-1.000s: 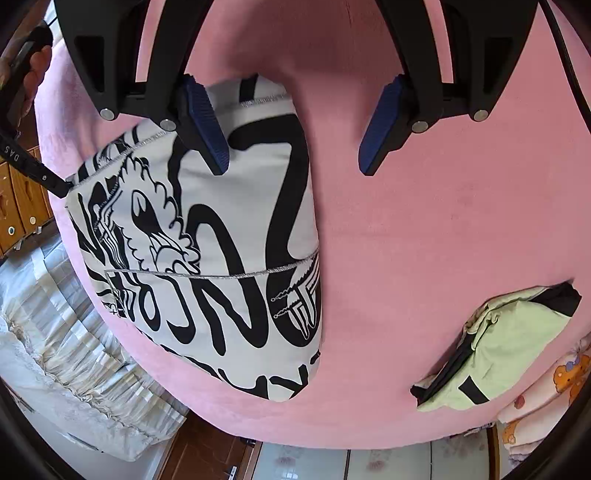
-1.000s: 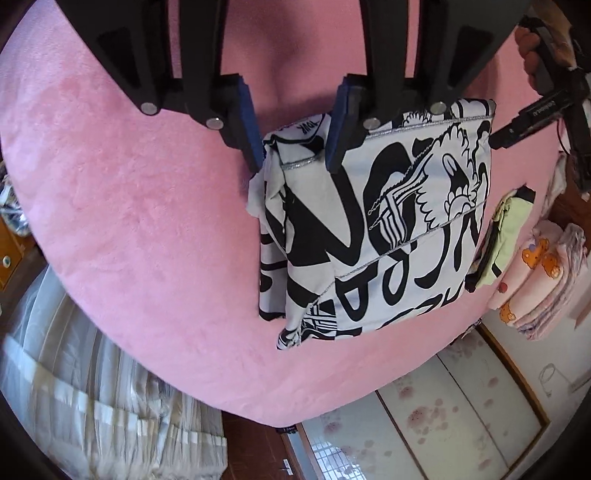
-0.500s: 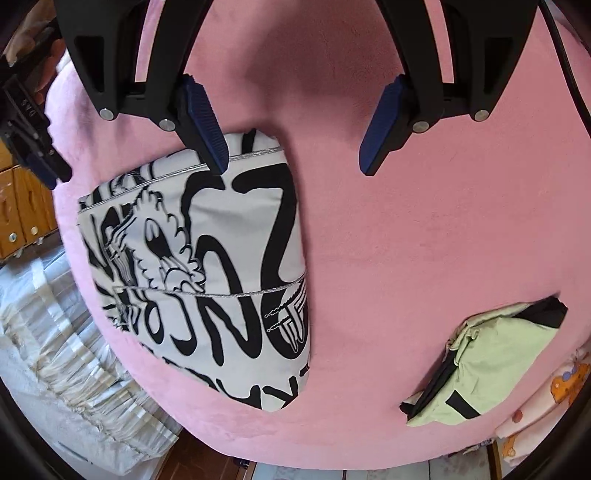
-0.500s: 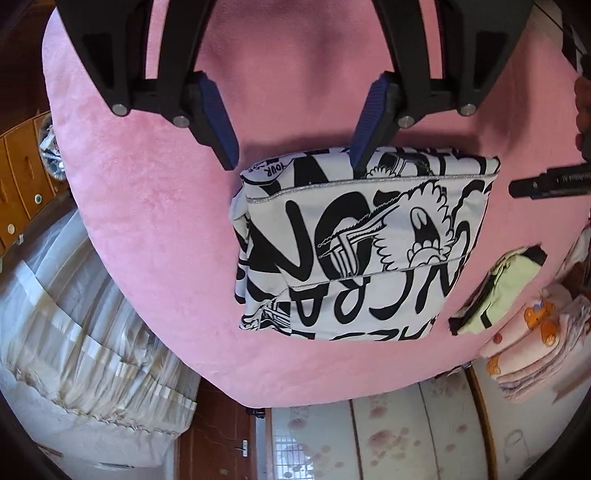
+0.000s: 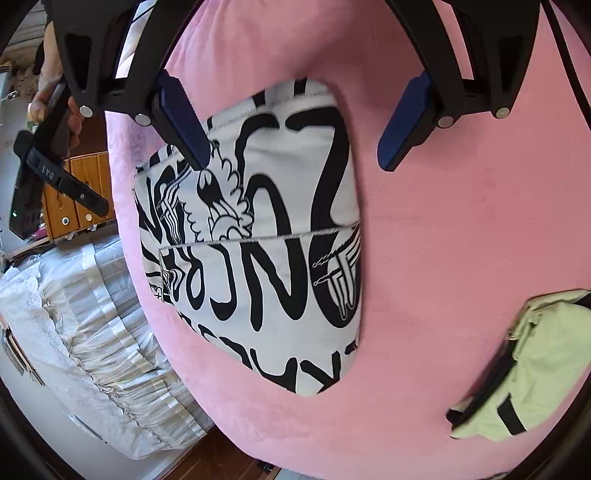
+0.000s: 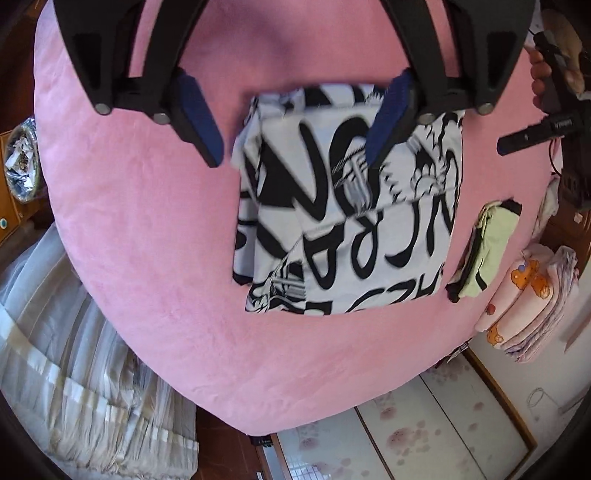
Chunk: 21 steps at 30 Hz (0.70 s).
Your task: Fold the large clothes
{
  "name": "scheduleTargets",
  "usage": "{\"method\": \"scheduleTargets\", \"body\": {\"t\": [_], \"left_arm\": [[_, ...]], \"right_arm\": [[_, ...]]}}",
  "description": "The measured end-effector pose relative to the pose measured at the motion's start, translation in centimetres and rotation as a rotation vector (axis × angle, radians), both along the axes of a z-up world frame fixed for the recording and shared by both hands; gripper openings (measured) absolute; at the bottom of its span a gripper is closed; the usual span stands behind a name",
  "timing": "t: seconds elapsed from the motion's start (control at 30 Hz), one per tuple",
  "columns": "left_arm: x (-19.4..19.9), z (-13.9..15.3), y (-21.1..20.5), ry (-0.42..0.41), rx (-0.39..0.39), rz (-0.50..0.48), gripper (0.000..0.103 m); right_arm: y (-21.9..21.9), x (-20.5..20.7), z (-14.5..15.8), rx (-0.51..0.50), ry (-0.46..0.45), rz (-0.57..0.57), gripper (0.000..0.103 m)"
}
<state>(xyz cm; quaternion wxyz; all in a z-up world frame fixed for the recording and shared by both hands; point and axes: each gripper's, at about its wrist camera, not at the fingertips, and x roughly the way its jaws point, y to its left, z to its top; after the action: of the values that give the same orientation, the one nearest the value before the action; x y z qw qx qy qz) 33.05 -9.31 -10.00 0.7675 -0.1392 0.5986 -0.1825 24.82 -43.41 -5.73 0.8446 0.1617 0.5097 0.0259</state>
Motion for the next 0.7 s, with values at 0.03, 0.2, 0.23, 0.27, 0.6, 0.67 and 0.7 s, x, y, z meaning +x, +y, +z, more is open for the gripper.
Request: {"method": "scheduleTargets", "body": {"t": [0.03, 0.2, 0.23, 0.27, 0.6, 0.67, 0.7], "left_arm": [[0.8, -0.6, -0.1, 0.014, -0.021, 0.002, 0.091], [3.6, -3.6, -0.9, 0.057, -0.039, 0.004, 0.092], [4.0, -4.3, -1.0, 0.071, -0.049, 0.003, 0.092], [4.2, -5.0, -1.1, 0.083, -0.056, 0.007, 0.092], [5.9, -9.9, -2.5, 0.145, -0.162, 0.032, 0.1], [6.1, -10.5, -3.0, 0.151, -0.183, 0.023, 0.101], [6.3, -10.8, -3.3, 0.15, -0.188, 0.02, 0.103]], "right_arm": [[-0.8, 1.2, -0.7, 0.041, 0.024, -0.003, 0.084], [-3.1, 5.0, -4.0, 0.151, 0.102, 0.016, 0.085], [-3.3, 5.6, -5.0, 0.171, 0.119, 0.038, 0.088], [-3.4, 6.1, -5.9, 0.171, 0.142, 0.053, 0.089], [-2.8, 8.3, -11.5, 0.392, 0.157, 0.187, 0.097], [-1.8, 9.0, -12.0, 0.404, 0.144, 0.224, 0.101], [-1.5, 9.5, -12.2, 0.398, 0.143, 0.239, 0.103]]}}
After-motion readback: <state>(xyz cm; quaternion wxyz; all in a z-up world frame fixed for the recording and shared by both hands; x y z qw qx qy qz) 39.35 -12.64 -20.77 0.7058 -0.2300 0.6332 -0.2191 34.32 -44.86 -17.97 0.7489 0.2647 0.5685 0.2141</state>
